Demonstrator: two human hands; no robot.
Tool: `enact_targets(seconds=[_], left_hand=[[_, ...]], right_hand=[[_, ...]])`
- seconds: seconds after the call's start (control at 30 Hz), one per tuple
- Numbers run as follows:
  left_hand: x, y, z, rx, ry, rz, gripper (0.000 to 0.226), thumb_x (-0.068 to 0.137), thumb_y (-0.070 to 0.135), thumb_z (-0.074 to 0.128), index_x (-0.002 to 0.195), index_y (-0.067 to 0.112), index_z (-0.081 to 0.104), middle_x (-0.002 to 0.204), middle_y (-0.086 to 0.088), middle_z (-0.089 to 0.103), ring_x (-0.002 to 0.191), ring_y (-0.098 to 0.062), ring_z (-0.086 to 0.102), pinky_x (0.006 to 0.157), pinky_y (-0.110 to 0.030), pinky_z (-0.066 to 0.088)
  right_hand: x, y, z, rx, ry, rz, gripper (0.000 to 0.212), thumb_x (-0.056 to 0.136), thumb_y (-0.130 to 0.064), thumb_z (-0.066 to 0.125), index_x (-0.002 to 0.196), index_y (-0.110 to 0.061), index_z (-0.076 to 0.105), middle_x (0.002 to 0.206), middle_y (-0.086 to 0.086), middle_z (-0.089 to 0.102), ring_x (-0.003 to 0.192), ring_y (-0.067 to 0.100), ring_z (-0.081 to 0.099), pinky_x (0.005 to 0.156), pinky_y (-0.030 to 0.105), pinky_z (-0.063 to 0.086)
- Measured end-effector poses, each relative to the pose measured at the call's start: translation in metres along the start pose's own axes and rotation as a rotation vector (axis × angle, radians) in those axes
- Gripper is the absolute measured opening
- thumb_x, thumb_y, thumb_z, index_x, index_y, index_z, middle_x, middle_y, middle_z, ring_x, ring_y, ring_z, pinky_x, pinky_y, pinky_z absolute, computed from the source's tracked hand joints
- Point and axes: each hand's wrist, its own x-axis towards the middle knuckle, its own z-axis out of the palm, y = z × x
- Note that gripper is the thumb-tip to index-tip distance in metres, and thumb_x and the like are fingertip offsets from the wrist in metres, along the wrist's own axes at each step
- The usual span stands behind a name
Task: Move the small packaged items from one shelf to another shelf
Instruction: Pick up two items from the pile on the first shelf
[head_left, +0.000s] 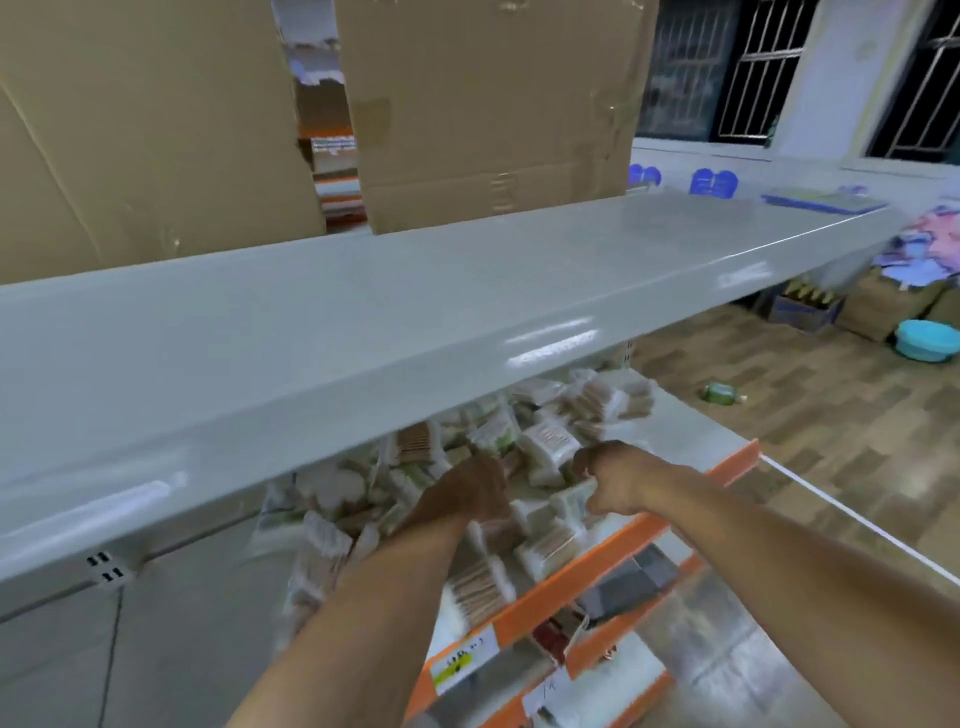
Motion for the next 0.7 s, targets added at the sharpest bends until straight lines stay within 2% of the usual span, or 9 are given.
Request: enact_targets(seconds=[0.07, 0.17, 0.23, 0.3, 0.37, 0.43, 0.6, 0.7], left_hand=[[0.005, -0.003, 0.008, 0.003, -0.028, -0.043, 0.04, 0.089, 0.02, 0.067, 0.125, 0.004, 0.062, 0.115, -0.007, 0.063, 0.098, -0.002, 0.066, 0.085, -0.016, 0.048], [0.004, -0.005, 0.018, 0.044, -0.043, -0.145, 0.039, 0.083, 0.021, 0.062, 0.12, 0.008, 0.061, 0.126, -0.011, 0.06, 0.113, -0.025, 0.061, 0.091, -0.034, 0.052], [0.001, -0.003, 0.023, 0.082, -0.05, -0.214, 0.039, 0.079, 0.021, 0.064, 0.115, 0.006, 0.062, 0.125, -0.014, 0.061, 0.109, -0.03, 0.061, 0.084, -0.034, 0.053], [0.0, -0.001, 0.029, 0.109, -0.046, -0.267, 0.05, 0.077, 0.022, 0.069, 0.122, 0.005, 0.058, 0.13, -0.016, 0.056, 0.112, -0.031, 0.059, 0.08, -0.032, 0.05], [-0.003, 0.002, 0.037, 0.13, -0.035, -0.292, 0.065, 0.077, 0.019, 0.072, 0.135, 0.006, 0.046, 0.142, -0.017, 0.043, 0.125, -0.034, 0.05, 0.091, -0.037, 0.05], [-0.005, 0.005, 0.044, 0.18, -0.006, -0.303, 0.067, 0.082, 0.015, 0.07, 0.14, 0.008, 0.038, 0.146, -0.019, 0.034, 0.132, -0.036, 0.042, 0.101, -0.044, 0.047], [-0.012, 0.009, 0.043, 0.201, 0.09, -0.261, 0.05, 0.085, 0.022, 0.066, 0.129, 0.005, 0.048, 0.134, -0.016, 0.045, 0.126, -0.032, 0.044, 0.102, -0.039, 0.044], [-0.012, 0.009, 0.033, 0.049, 0.125, -0.246, 0.046, 0.079, 0.028, 0.073, 0.116, 0.009, 0.053, 0.121, -0.01, 0.053, 0.112, -0.026, 0.052, 0.084, -0.031, 0.043]], right_hand=[[0.01, 0.008, 0.003, -0.065, -0.026, -0.049, 0.054, 0.087, -0.017, 0.06, 0.14, -0.021, 0.049, 0.134, 0.009, 0.057, 0.112, 0.026, 0.06, 0.089, 0.034, 0.055], [0.022, 0.017, 0.009, -0.116, -0.046, -0.11, 0.06, 0.089, -0.013, 0.058, 0.146, -0.024, 0.042, 0.137, 0.01, 0.053, 0.116, 0.026, 0.059, 0.09, 0.034, 0.055], [0.029, 0.022, 0.018, -0.162, -0.043, -0.154, 0.065, 0.09, -0.015, 0.058, 0.15, -0.024, 0.035, 0.139, 0.01, 0.051, 0.119, 0.027, 0.056, 0.094, 0.037, 0.053], [0.035, 0.025, 0.027, -0.238, -0.015, -0.195, 0.067, 0.092, -0.024, 0.06, 0.152, -0.022, 0.031, 0.142, 0.012, 0.047, 0.125, 0.029, 0.05, 0.101, 0.038, 0.048], [0.038, 0.029, 0.035, -0.289, 0.019, -0.233, 0.071, 0.092, -0.036, 0.06, 0.153, -0.02, 0.028, 0.147, 0.013, 0.042, 0.131, 0.03, 0.044, 0.108, 0.038, 0.04], [0.041, 0.035, 0.042, -0.266, 0.071, -0.255, 0.074, 0.091, -0.038, 0.062, 0.153, -0.022, 0.026, 0.148, 0.012, 0.039, 0.133, 0.03, 0.04, 0.112, 0.038, 0.035], [0.041, 0.041, 0.054, -0.082, 0.104, -0.183, 0.076, 0.089, -0.017, 0.061, 0.154, -0.025, 0.023, 0.154, 0.012, 0.03, 0.141, 0.034, 0.03, 0.113, 0.042, 0.033], [0.041, 0.043, 0.054, -0.022, 0.119, -0.169, 0.072, 0.087, -0.02, 0.064, 0.15, -0.022, 0.029, 0.15, 0.012, 0.032, 0.139, 0.033, 0.031, 0.112, 0.042, 0.035]])
